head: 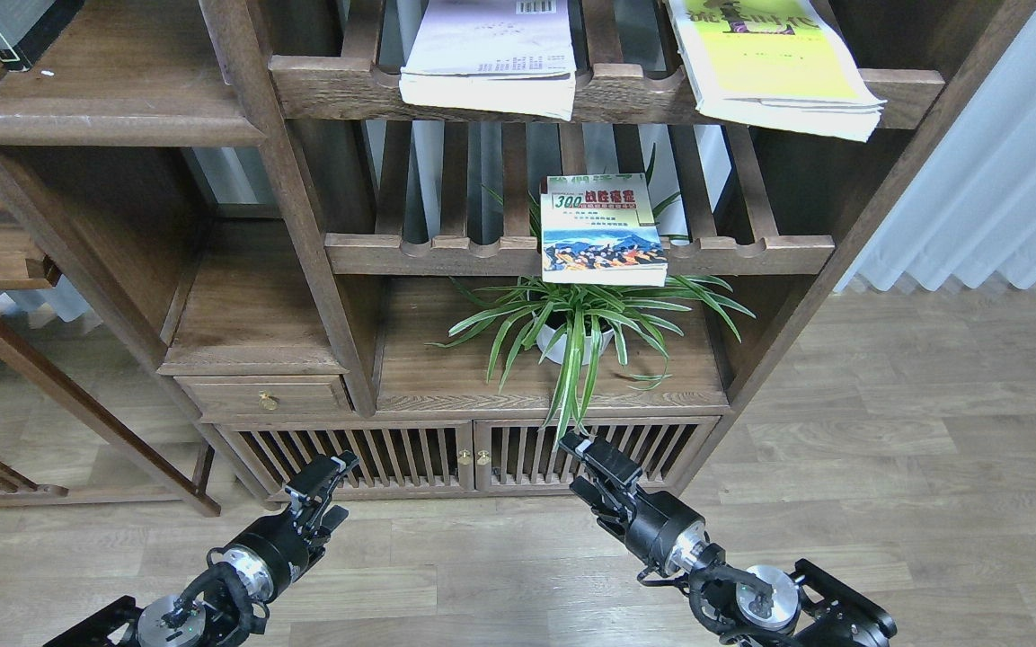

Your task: Organize books on shelf

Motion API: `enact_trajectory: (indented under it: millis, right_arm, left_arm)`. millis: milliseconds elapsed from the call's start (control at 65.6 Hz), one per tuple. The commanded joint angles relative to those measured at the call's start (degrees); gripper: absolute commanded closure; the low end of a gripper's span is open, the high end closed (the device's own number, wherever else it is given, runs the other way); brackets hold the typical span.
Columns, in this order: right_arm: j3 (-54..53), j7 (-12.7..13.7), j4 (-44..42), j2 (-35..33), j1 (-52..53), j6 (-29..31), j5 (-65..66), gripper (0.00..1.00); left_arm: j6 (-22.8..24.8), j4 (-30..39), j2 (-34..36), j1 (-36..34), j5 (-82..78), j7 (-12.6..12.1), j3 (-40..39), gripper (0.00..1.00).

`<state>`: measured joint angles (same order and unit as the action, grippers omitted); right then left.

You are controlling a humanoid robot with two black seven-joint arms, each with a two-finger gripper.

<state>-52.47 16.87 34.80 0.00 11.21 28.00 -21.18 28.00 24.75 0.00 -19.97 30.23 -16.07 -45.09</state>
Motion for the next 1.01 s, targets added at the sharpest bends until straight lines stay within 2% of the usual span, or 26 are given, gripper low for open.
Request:
enact_trajectory:
  millis: [0, 168, 472, 838, 990]
  right_arm:
    - [-0.09, 0.00, 0.36, 0.00, 0.48, 0.00, -0.09, 0.00]
    - [-1.58, 0.00, 2.12, 0.00, 1.71, 0.00, -0.26, 0.00]
    - [-6.77, 0.09, 11.61, -0.79, 2.06, 0.00, -0.35, 0.00]
    - [-10.20, 0.18, 12.14, -0.88, 2.24, 0.00, -0.35, 0.07]
    - [-12.83, 0.18, 11.79, -0.44, 3.82, 0.00, -0.35, 0.06]
  left_arm:
    - [0.00, 0.73, 0.00, -0.15, 0.18, -0.01, 0.17, 0.00]
    - [0.00, 1.09, 0.00, -0.33, 0.18, -0.01, 0.53, 0.00]
    - [0.00, 1.09, 0.00, -0.59, 0.18, 0.07, 0.88, 0.00]
    - [0.00, 1.09, 0.00, -0.59, 0.18, 0.16, 0.35, 0.00]
    - [0.00, 1.09, 0.00, -0.59, 0.18, 0.16, 0.44, 0.00]
